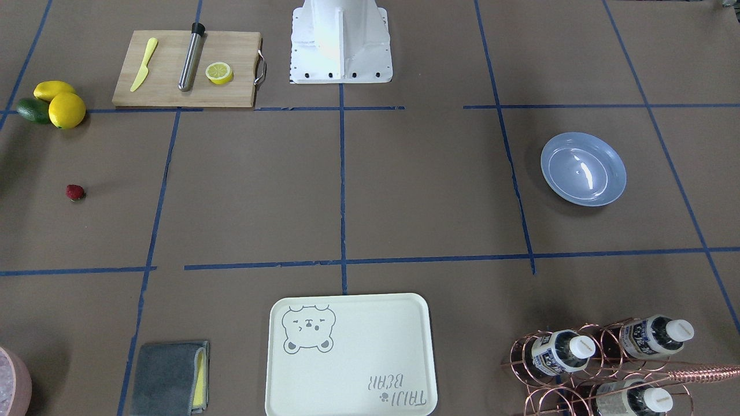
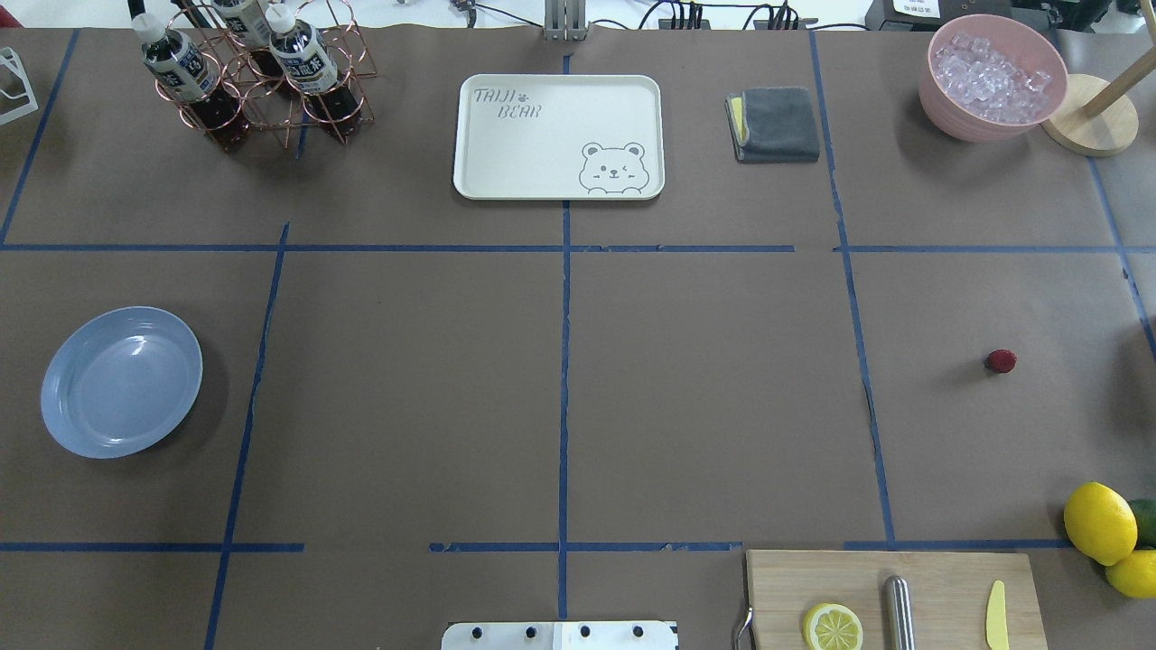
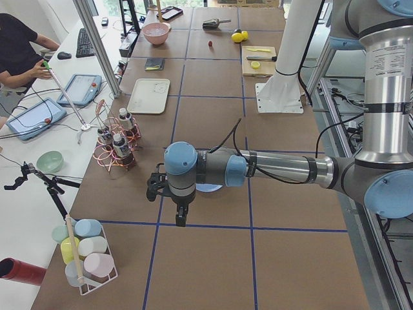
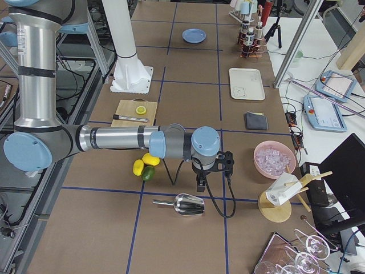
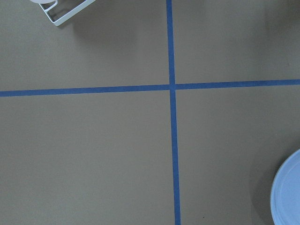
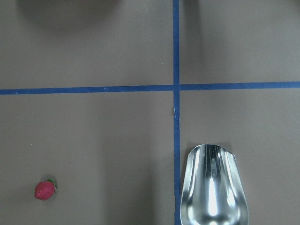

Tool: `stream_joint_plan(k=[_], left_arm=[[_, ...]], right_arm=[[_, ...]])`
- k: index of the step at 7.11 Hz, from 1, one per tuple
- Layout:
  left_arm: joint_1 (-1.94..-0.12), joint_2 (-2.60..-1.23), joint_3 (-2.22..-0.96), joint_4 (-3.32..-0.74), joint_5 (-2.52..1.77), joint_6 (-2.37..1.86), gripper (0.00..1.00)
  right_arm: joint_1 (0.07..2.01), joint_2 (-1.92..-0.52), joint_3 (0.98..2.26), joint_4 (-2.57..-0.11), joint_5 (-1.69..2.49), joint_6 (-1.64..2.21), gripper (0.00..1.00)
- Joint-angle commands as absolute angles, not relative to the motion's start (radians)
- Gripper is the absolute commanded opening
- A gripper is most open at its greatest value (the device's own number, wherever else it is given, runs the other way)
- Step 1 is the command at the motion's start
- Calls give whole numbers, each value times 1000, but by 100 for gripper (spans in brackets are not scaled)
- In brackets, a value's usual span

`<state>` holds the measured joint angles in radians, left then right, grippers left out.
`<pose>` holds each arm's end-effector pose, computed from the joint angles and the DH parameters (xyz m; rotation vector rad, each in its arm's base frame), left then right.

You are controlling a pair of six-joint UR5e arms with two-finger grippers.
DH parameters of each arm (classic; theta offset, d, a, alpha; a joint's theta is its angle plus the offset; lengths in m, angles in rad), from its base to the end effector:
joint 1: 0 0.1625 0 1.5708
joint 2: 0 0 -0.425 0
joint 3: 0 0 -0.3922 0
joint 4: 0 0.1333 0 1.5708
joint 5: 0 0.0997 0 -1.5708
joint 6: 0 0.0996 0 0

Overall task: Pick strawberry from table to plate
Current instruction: 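Move the left gripper toward the light blue plate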

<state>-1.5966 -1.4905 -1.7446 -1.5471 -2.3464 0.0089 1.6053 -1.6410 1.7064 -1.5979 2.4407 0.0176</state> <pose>-0.0754 -0.4590 0.6135 0.0797 0.7740 0.0110 0.0731 -0.4614 0.6212 0.0432 -0.8695 0.0321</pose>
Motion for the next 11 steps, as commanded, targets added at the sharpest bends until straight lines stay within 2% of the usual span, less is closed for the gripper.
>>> stream_joint_plan(k=[1, 3, 7, 9, 11], left_arm=[[-1592, -1493, -1740, -1569, -2345, 12, 100], [-1472, -1494, -1729, -1707, -2350, -64, 100], [-1258, -1461, -1709, -2088, -2370, -536, 100], [-1134, -1405, -1626, -2416, -2297, -795, 100], [-999, -1405, -1568, -2543, -2180, -938, 98]], right_arm=[[1605, -1635, 1675, -1560, 2441, 23, 100], [1605, -1629, 1678, -1557, 2439, 20, 100], [1582, -1562, 1635, -1507, 2457, 94, 100], [1574, -1557, 1635, -1506, 2457, 94, 100], [1572, -1555, 1635, -1497, 2457, 86, 100]])
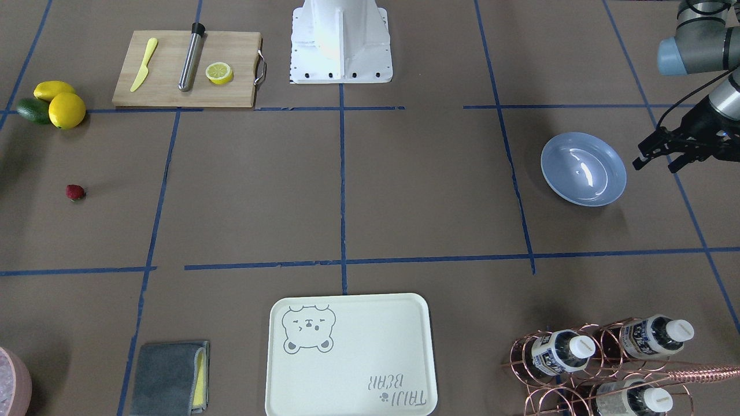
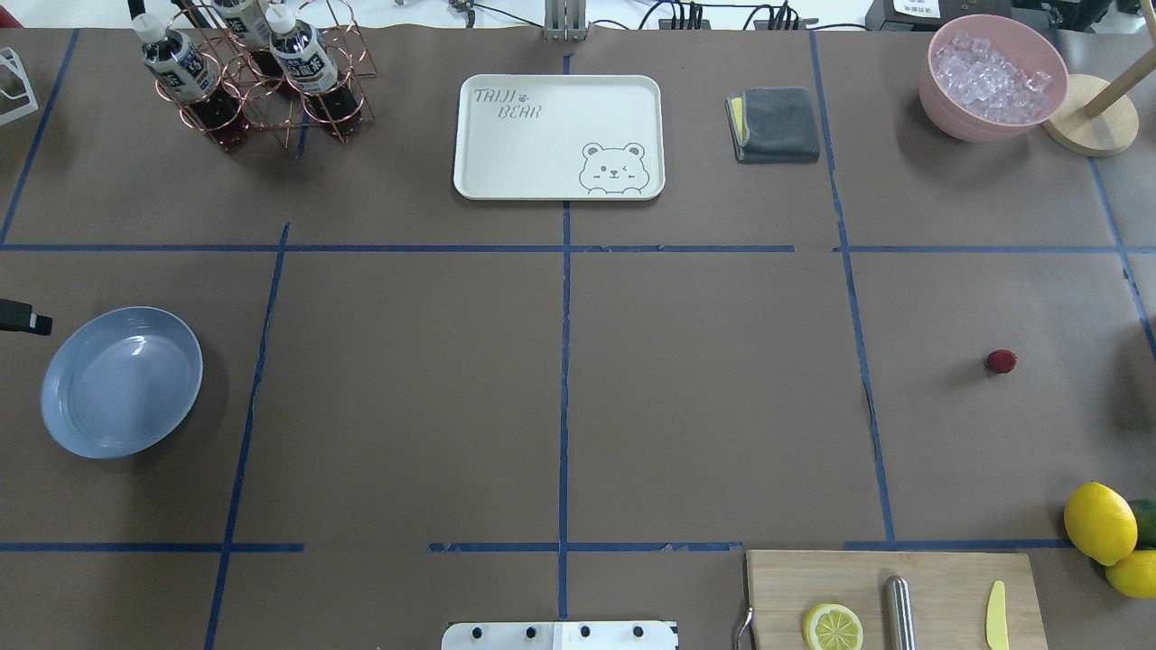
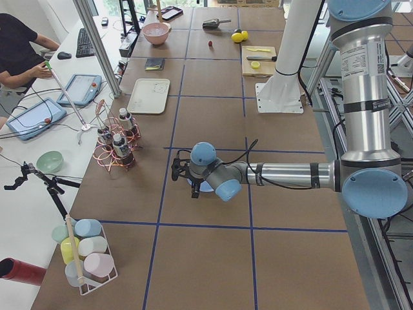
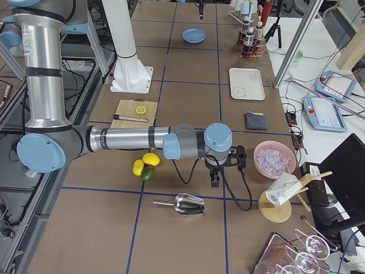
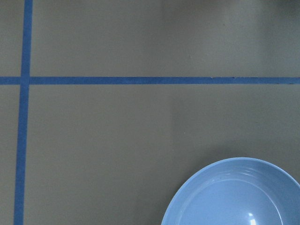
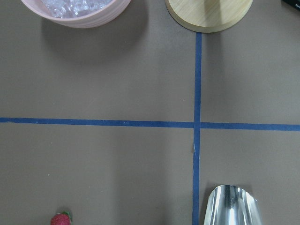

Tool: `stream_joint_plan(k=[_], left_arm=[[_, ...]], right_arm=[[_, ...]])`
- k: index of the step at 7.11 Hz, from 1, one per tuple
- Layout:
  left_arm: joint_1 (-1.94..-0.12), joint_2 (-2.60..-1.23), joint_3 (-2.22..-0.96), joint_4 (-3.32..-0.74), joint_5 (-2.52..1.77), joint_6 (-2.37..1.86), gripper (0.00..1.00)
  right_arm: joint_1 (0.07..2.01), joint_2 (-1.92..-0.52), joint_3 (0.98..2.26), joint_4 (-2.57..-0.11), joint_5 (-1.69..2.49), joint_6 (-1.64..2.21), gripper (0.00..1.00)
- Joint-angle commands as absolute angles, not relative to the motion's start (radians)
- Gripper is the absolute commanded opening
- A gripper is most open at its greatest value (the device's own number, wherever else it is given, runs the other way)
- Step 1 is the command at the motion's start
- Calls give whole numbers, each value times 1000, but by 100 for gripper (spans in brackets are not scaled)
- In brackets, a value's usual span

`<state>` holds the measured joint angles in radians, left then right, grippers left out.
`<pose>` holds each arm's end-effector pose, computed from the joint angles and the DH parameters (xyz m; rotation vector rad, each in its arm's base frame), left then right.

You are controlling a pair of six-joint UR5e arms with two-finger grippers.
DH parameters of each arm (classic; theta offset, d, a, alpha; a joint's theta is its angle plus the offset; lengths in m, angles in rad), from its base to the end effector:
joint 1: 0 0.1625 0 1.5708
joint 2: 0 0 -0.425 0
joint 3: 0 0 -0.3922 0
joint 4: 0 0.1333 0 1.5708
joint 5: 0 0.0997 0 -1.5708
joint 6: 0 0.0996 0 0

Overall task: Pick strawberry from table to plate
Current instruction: 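Grasp the rim of the light blue plate with the left gripper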

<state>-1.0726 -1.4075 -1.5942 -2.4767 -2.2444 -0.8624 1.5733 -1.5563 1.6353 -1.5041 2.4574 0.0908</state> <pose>0.1502 -0.4250 0.6235 0.1694 0.9579 -0.0772 0.0574 -0.5048 0.6043 0.0968 -0.8900 0.0224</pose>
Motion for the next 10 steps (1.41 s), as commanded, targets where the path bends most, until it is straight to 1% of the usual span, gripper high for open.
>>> stream_joint_plan(k=[1, 2, 4, 6, 9, 10], left_arm=[[-990, -1404, -1560, -2545, -2166, -945, 94], [-976, -1405, -1559, -2543, -2164, -963, 88], [-968, -1405, -1546, -2543, -2143, -965, 83], [-966, -1405, -1542, -2540, -2141, -965, 74], [-948, -1405, -1536, -2537, -2141, -965, 67], [-946, -1405, -1536, -2537, -2141, -966, 55]], right_arm=[[1572, -1555, 1634, -1480, 2459, 89, 100], [1572, -1555, 1635, -1480, 2459, 94, 100], [1572, -1545, 1635, -1482, 2460, 95, 100], [1572, -1545, 1638, -1483, 2462, 95, 100], [1572, -1543, 1637, -1483, 2464, 95, 100], [1569, -1543, 1638, -1483, 2464, 95, 100]])
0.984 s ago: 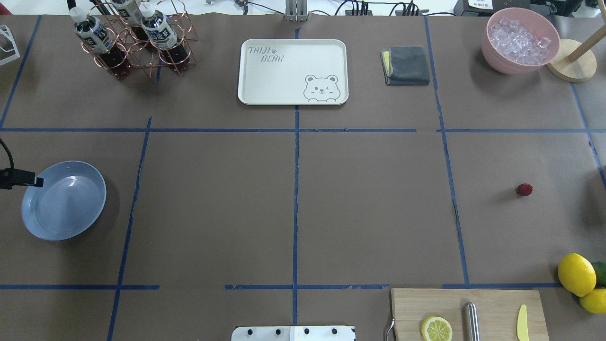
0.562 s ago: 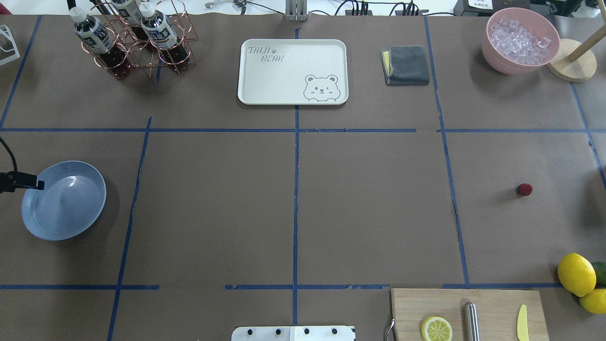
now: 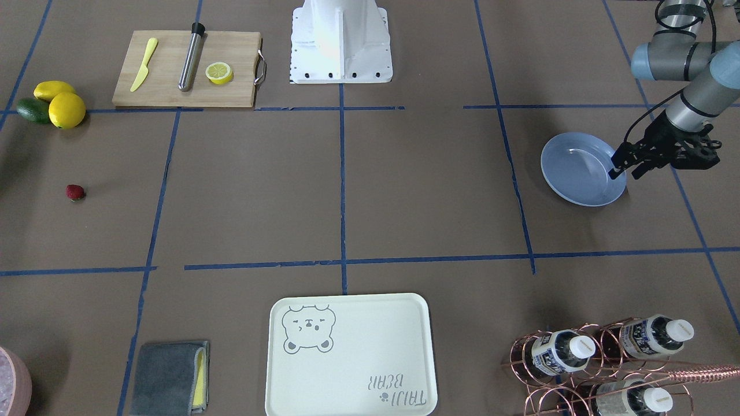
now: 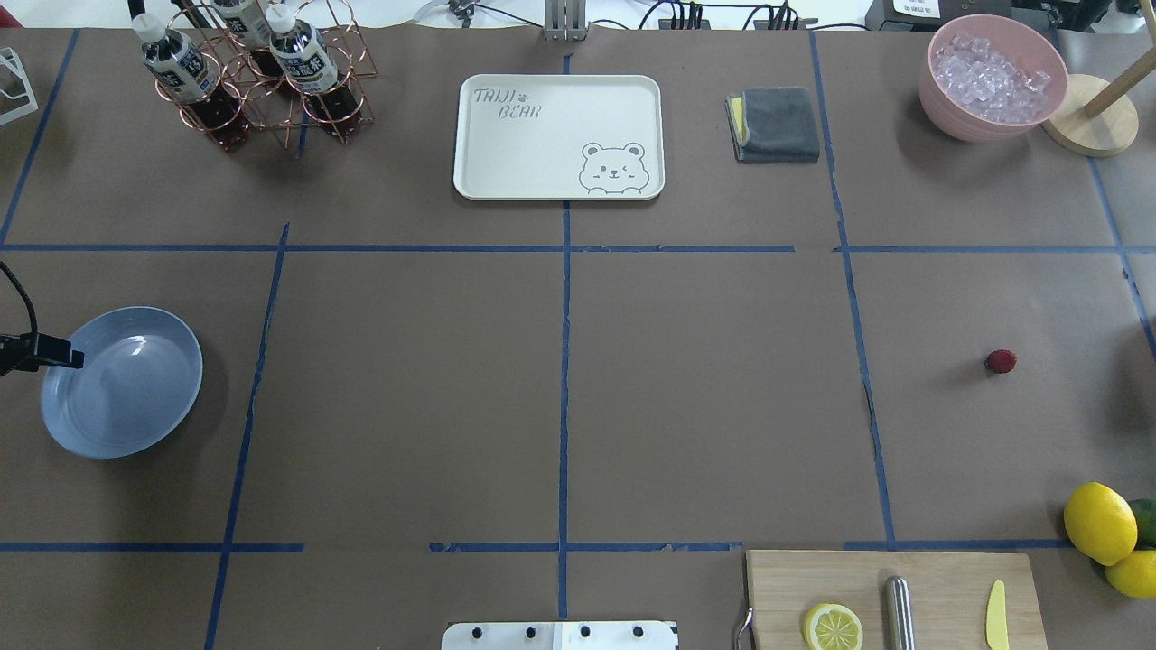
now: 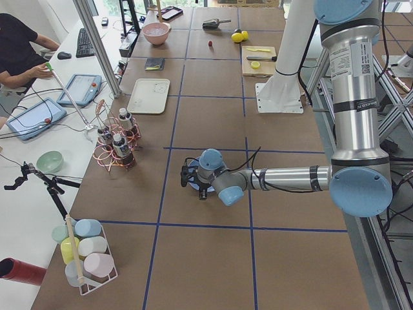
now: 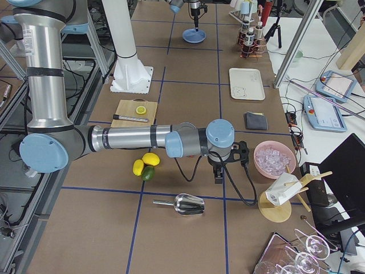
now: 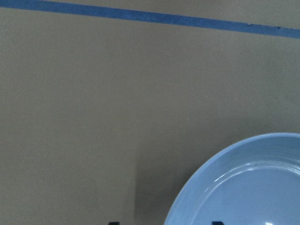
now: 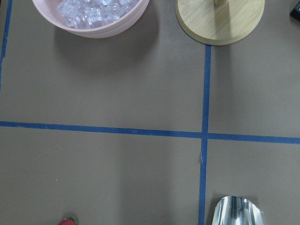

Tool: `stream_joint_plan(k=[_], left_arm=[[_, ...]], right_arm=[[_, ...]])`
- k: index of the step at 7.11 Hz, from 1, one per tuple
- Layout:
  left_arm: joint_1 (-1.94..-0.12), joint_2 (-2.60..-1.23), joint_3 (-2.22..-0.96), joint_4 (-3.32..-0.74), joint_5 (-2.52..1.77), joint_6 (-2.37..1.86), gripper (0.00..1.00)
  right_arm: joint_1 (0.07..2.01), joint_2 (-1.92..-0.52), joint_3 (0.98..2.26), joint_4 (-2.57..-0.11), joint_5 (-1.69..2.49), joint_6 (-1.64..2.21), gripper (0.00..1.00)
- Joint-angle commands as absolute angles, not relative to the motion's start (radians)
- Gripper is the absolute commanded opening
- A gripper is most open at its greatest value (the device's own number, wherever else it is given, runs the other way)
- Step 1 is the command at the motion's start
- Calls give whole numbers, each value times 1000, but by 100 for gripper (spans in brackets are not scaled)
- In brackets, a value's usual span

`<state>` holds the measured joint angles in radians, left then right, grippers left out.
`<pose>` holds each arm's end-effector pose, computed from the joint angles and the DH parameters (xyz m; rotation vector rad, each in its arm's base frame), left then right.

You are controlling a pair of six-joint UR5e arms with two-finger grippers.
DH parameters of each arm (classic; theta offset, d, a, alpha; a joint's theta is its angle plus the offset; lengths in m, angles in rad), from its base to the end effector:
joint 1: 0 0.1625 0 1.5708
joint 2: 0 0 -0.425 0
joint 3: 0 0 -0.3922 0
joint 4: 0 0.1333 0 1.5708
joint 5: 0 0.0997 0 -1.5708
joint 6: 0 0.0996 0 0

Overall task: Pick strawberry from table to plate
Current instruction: 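Grasp the rim of the light blue plate with the left gripper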

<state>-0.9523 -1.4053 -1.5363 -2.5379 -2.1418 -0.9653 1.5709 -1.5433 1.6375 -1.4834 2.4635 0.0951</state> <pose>0.1929 -0.4081 0.6507 0.1376 0.9102 -0.1031 0.0558 -0.5115 0.5939 0.1269 -0.8969 0.0075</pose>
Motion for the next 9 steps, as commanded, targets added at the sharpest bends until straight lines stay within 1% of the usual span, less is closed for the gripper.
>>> stream_joint_plan(k=[1, 2, 3, 4, 5, 7, 8, 9], left_arm=[[-946, -1405, -1536, -2537, -2141, -966, 40], [-942, -1405, -1536, -2537, -2143, -965, 20], [-936, -1405, -1536, -2537, -2143, -962, 4], [-936, -1404, -1537, -2537, -2143, -957, 0], [-937, -1398, -1543, -2537, -2144, -953, 0], [-953, -1379, -1641, -2528, -2219, -951, 0], [-984, -1388, -1649, -2523, -2340, -953, 0], [-1053, -1394, -1667, -2496, -2370, -953, 0]], right_arm=[[1569, -1543, 1638, -1483, 2464, 95, 100], [1569, -1543, 1637, -1483, 2464, 95, 100], [1572, -1537, 1637, -1483, 2464, 95, 100], [1572, -1529, 1640, -1486, 2465, 95, 100], [1572, -1529, 1643, -1488, 2467, 95, 100], [1572, -1528, 1640, -1486, 2479, 95, 100], [1572, -1528, 1632, -1485, 2479, 95, 100], [1572, -1528, 1631, -1485, 2479, 95, 100]])
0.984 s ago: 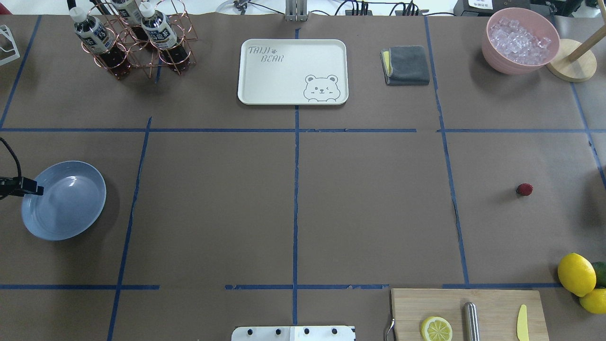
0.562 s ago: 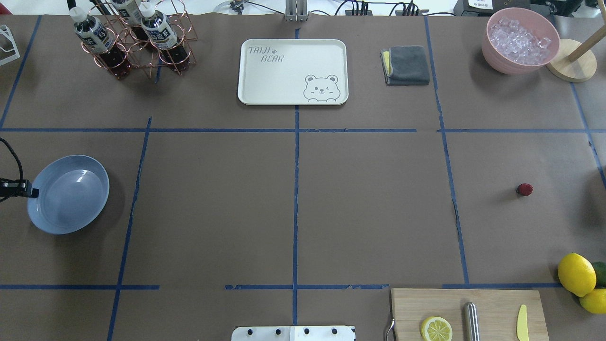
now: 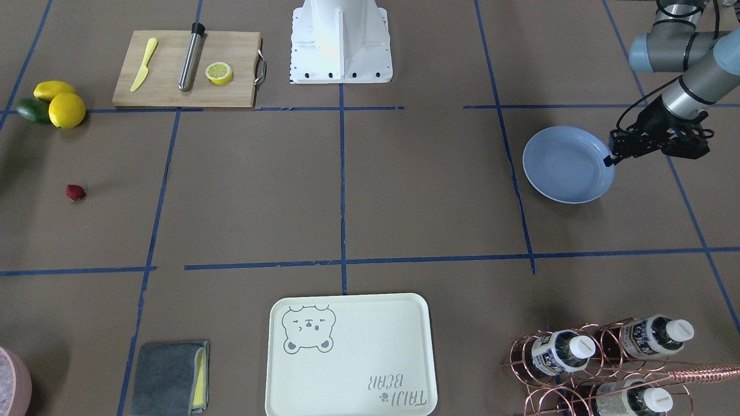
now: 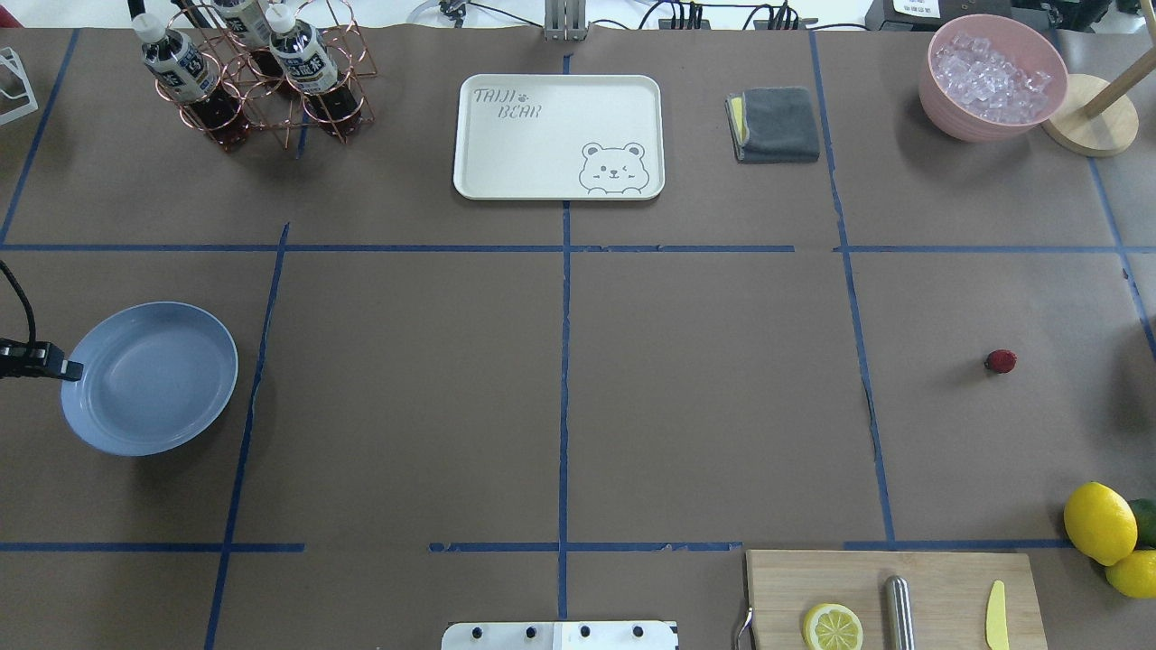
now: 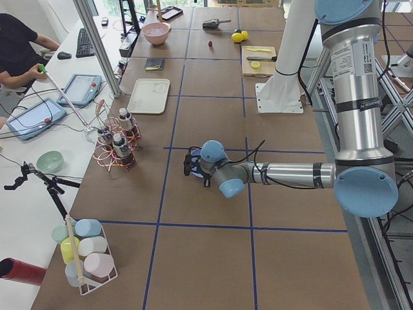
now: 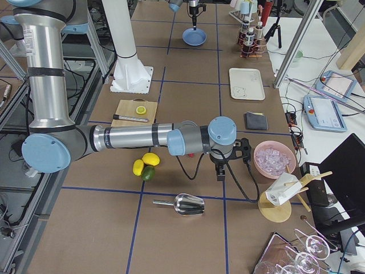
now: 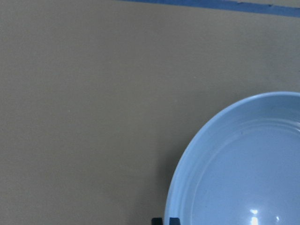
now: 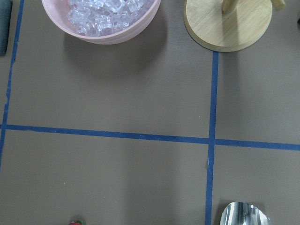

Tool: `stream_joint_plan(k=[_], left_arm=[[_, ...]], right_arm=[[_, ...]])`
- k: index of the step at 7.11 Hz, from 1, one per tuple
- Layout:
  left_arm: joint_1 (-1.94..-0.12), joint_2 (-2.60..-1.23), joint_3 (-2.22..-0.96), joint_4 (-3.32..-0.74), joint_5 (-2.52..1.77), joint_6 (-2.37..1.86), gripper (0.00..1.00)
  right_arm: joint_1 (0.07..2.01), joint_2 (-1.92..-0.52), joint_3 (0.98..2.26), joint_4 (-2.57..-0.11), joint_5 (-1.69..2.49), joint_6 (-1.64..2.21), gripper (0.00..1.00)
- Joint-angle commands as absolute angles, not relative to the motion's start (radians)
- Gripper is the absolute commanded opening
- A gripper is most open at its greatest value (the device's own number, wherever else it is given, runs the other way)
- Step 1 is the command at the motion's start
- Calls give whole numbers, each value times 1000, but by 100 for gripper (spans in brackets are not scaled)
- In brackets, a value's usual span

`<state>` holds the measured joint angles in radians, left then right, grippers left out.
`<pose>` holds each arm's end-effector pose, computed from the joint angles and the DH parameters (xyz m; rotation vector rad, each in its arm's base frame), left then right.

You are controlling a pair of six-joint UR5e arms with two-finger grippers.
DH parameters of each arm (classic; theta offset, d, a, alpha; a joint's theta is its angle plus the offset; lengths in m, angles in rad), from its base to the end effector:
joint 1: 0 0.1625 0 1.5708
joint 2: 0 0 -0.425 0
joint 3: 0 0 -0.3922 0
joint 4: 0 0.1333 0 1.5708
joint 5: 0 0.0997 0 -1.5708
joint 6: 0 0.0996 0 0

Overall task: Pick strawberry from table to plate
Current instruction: 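Slide the light blue plate with the left gripper toward the table center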

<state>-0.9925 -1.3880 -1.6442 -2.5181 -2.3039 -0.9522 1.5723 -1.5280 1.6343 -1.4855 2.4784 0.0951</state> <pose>0.1816 -0.4001 0.5987 0.0987 1.0459 -0.0320 0.0556 -0.5176 0.5867 0.1357 -0.9118 0.0027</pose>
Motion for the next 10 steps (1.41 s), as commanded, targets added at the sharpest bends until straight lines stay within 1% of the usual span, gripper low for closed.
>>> stream_joint_plan(k=[1, 2, 3, 4, 5, 7, 9, 10], left_arm=[[-1061, -1428, -1739, -2405, -2361, -963, 0], [-1063, -1539, -1770, -2302, -2359, -969, 0], [-1058, -1642, -1775, -2210, -2321, -1024, 0], [-1017, -1769, -1778, -2118, -2271, -1149, 0], [-943, -1837, -1799, -2087, -2235, -1263, 0], [-716, -1980, -1783, -2057, -2060, -1529, 0], [-515, -2048, -1754, -2023, -1855, -1658, 0], [-470, -2065, -1721, -2023, -1820, -1669, 0]], right_arm=[[1572, -1528, 1632, -1483, 2477, 95, 100], [1572, -1528, 1634, -1482, 2477, 95, 100], [1572, -1528, 1634, -1482, 2477, 95, 100], [1572, -1529, 1634, -1486, 2477, 95, 100], [1566, -1528, 1637, -1488, 2479, 95, 100], [1565, -1529, 1637, -1486, 2479, 97, 100], [1565, -1529, 1637, -1485, 2480, 97, 100], [1565, -1529, 1637, -1485, 2480, 98, 100]])
